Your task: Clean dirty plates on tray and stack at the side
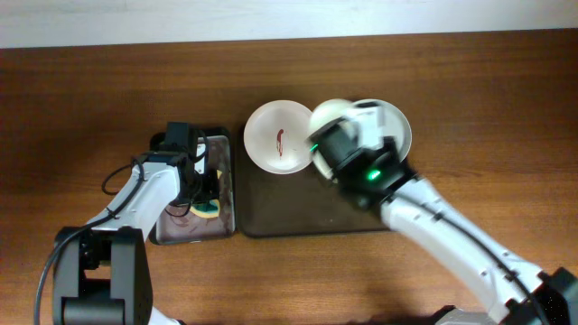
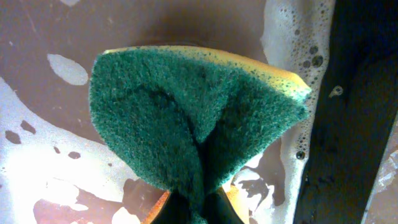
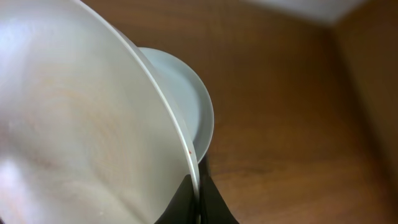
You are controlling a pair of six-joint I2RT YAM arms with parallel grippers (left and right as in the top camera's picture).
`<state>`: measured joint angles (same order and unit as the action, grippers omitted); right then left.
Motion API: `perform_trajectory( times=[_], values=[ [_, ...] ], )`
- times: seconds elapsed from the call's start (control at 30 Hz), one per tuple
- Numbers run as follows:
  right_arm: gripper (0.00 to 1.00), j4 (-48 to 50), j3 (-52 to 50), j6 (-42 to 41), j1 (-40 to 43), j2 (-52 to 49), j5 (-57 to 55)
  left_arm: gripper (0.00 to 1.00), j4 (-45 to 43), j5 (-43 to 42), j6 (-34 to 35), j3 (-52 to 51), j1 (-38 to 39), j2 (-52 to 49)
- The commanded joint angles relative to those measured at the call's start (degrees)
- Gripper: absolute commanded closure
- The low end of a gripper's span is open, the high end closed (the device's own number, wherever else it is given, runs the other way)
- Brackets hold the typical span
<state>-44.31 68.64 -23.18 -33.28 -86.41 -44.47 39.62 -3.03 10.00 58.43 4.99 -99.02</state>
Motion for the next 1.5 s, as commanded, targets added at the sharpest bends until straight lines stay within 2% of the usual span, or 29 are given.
perform_trajectory(
  times=[0.0,0.13,0.27,0.37,0.5,0.53,0.57,0.6,0.63,0.67,0.8,0.97,1.03,1.2,1.3,1.47],
  values=[
    [0.96,-0.11,1.03,-4.35,14.47,0.96,17.90,1.00,-0.11,-0.66,-0.87,-0.26,-0.17,-0.39],
    [0.96,-1.03,1.03,-4.31,33.90,0.35,33.62,0.98,-0.04,-0.66,-0.87,-0.26,-0.17,-0.39],
    [0.96,-2.21,1.01,-4.31,52.33,-2.34,42.51,1.00,-0.07,-0.66,-0.85,-0.26,-0.15,-0.39],
    [0.96,-2.43,1.01,-4.28,61.46,-6.14,44.94,1.00,-0.07,-0.66,-0.85,-0.26,-0.13,-0.39],
    [0.96,-2.14,1.01,-4.09,65.66,-11.32,46.90,0.99,-0.07,-0.66,-0.66,-0.26,-0.13,-0.39],
    [0.96,-1.81,1.01,-3.78,65.53,-11.98,46.99,0.99,-0.07,-0.66,-0.66,-0.26,-0.13,-0.39],
    [0.89,-1.49,1.01,-2.91,65.22,-12.33,47.39,0.99,-0.07,-0.66,-0.66,-0.26,-0.13,-0.39],
    [0.70,-1.44,1.01,-2.56,65.02,-12.35,47.80,0.99,-0.07,-0.66,-0.66,-0.26,-0.13,-0.39],
    [0.39,-1.07,1.14,-2.21,64.72,-12.15,50.23,0.96,-0.07,-0.66,-0.66,-0.26,-0.13,-0.39],
    [0.32,-0.52,1.44,-0.24,64.67,-11.91,55.04,0.96,-0.07,-0.66,-0.66,-0.26,-0.13,-0.39],
    [0.30,-1.40,6.67,7.48,62.64,-9.77,71.41,0.94,-0.07,-0.66,-0.66,-0.26,-0.13,-0.39],
    [0.31,-4.46,13.84,19.37,49.46,-9.18,74.40,0.92,-0.07,-0.66,-0.68,-0.26,-0.13,-0.39],
    [0.31,-2.89,13.92,22.86,42.36,-9.49,72.24,0.91,-0.07,-0.66,-0.68,-0.26,-0.13,-0.39],
    [0.31,4.00,13.92,23.04,26.27,-13.53,62.31,0.94,-0.07,-0.66,-0.66,-0.26,-0.13,-0.39],
    [0.32,9.90,13.92,22.99,19.47,-17.70,57.20,0.95,-0.04,-0.70,-0.66,-0.26,-0.13,-0.39],
    [0.33,18.71,13.92,21.16,13.51,-24.90,48.96,0.95,-0.04,-0.85,-0.66,-0.26,-0.13,-0.39]
  ],
)
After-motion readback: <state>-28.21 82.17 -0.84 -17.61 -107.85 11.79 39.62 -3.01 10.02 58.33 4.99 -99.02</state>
